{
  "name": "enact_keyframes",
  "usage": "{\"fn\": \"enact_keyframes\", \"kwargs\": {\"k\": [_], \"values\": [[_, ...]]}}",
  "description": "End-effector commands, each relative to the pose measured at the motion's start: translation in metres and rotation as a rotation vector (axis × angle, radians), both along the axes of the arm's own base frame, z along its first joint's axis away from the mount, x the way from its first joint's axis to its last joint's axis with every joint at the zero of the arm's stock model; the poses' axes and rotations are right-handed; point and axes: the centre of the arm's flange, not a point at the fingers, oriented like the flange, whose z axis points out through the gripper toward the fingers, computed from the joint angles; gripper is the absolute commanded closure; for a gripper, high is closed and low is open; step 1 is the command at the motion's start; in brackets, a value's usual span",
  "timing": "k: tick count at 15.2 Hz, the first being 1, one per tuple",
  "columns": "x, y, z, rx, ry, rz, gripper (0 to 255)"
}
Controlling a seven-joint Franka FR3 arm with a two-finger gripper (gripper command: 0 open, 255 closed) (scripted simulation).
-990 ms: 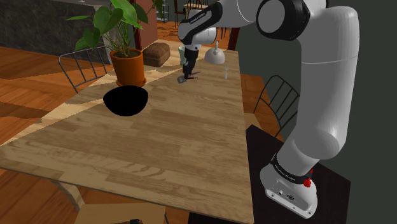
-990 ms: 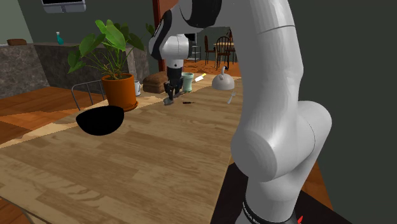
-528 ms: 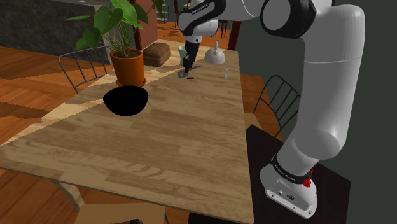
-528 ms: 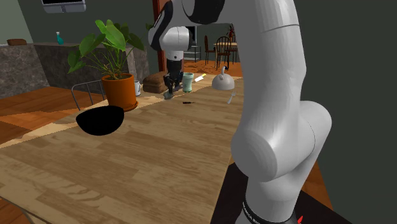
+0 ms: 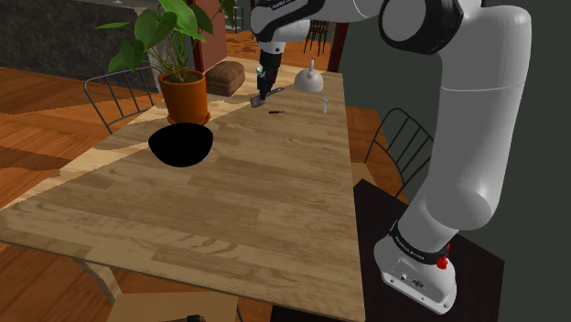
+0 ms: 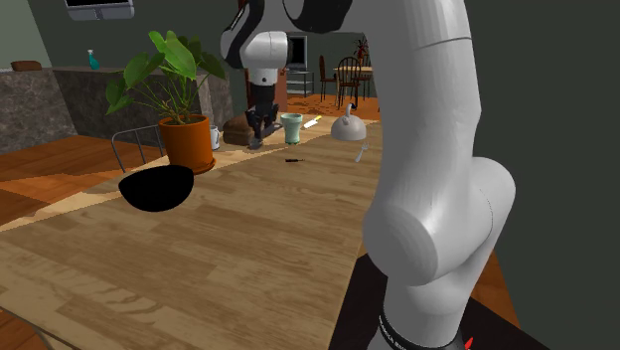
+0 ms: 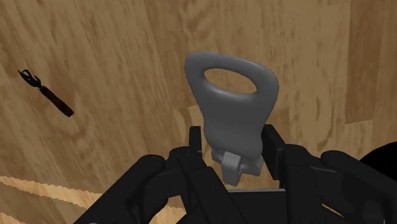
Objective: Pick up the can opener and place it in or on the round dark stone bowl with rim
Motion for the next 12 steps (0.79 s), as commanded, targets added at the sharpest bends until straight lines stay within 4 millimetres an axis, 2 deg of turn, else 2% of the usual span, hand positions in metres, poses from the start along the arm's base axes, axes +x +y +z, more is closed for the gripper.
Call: {"fn": "enact_keyframes", "kwargs": {"k": [1, 12], "values": [[0.004, 0.024, 0.0, 0.0, 0.0, -0.001, 255], [0.028, 0.167, 0.0, 0.0, 0.0, -0.001, 255]]}}
